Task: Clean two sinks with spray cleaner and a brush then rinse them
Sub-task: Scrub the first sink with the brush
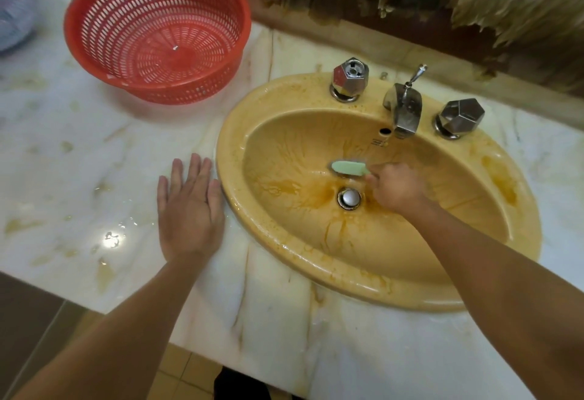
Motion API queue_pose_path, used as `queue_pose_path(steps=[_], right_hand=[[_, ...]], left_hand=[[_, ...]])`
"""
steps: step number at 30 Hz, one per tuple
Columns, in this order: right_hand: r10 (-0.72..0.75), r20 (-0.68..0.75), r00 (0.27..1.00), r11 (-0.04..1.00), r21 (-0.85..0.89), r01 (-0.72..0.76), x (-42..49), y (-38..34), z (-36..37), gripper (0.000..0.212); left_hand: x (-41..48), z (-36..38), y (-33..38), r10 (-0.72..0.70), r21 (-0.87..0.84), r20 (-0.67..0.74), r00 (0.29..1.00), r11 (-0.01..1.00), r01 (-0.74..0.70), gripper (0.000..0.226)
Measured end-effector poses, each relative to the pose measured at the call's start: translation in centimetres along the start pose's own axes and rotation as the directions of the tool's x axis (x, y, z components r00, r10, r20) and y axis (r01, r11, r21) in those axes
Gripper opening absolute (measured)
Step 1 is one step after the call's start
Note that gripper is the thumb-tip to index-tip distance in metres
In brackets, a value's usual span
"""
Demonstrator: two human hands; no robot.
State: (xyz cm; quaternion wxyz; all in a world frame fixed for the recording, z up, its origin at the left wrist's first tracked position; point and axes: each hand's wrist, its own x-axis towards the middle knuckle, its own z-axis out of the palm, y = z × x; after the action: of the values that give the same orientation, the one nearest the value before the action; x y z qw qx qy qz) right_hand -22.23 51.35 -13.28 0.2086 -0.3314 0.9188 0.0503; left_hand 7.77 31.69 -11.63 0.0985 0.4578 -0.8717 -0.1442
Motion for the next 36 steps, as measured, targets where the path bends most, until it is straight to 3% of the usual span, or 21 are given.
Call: queue_pose_path(steps=[3, 7, 9, 12, 16, 18, 22, 25, 28, 31, 34, 36], right_hand=[[-0.028, 0.083, 0.996, 0.999, -0.043, 0.031, -0.2, 0.6, -0.4, 0.034], [0.029, 0.051, 0.998, 0.999, -0.041, -0.027, -0.6, 1.2, -0.7, 0.035], [0.018, 0.152, 0.988, 1.0, 0.013, -0.02, -1.1, 1.4, -0.6, 0.035], [0.084, 0.095, 0.992, 0.992, 0.083, -0.091, -1.8, 1.4, -0.8, 0.031], [0.086, 0.237, 0.968, 0.979, 0.16, -0.126, -2.5, 1.9, -0.8, 0.029], [0.145, 0.141, 0.979, 0.981, 0.11, -0.161, -2.6, 2.1, -0.9, 0.028], [0.163, 0.258, 0.952, 0.966, 0.154, -0.207, -3.1, 2.0, -1.2, 0.024], [0.225, 0.175, 0.959, 0.966, 0.091, -0.243, -3.3, 2.4, -1.3, 0.036], [0.233, 0.326, 0.916, 0.951, 0.12, -0.285, -3.7, 3.1, -1.7, 0.035], [0.269, 0.248, 0.931, 0.953, 0.069, -0.294, -3.8, 3.9, -2.2, 0.036], [0.265, 0.424, 0.866, 0.941, 0.081, -0.327, -4.3, 3.8, -2.1, 0.032], [0.285, 0.417, 0.863, 0.942, 0.046, -0.333, -4.4, 3.8, -2.3, 0.032]], left_hand=[[0.0, 0.0, 0.0, 0.001, 0.011, 0.005, 1.0, 1.0, -0.001, 0.058], [0.0, 0.0, -0.1, 0.004, 0.023, 0.011, 1.0, 1.0, -0.004, 0.059], [0.0, 0.0, -0.1, 0.005, 0.02, 0.01, 1.0, 1.0, -0.005, 0.059], [0.0, 0.0, -0.1, 0.007, 0.028, 0.015, 1.0, 1.0, -0.008, 0.06], [0.1, 0.0, -0.1, 0.011, 0.039, 0.02, 1.0, 0.999, -0.012, 0.062], [0.0, 0.0, -0.1, 0.01, 0.036, 0.019, 1.0, 0.999, -0.011, 0.063], [0.0, 0.0, -0.1, 0.011, 0.022, 0.02, 1.0, 1.0, -0.012, 0.062], [-0.1, 0.0, -0.1, 0.018, 0.018, 0.014, 1.0, 1.0, -0.018, 0.062], [-0.1, 0.0, -0.1, 0.021, 0.015, 0.01, 1.0, 1.0, -0.022, 0.062], [-0.2, -0.1, 0.0, 0.026, 0.034, 0.003, 1.0, 0.999, -0.026, 0.064], [-0.1, -0.1, 0.0, 0.032, 0.047, 0.009, 0.999, 0.998, -0.033, 0.065], [-0.1, -0.1, 0.0, 0.033, 0.043, 0.011, 0.999, 0.999, -0.034, 0.066]])
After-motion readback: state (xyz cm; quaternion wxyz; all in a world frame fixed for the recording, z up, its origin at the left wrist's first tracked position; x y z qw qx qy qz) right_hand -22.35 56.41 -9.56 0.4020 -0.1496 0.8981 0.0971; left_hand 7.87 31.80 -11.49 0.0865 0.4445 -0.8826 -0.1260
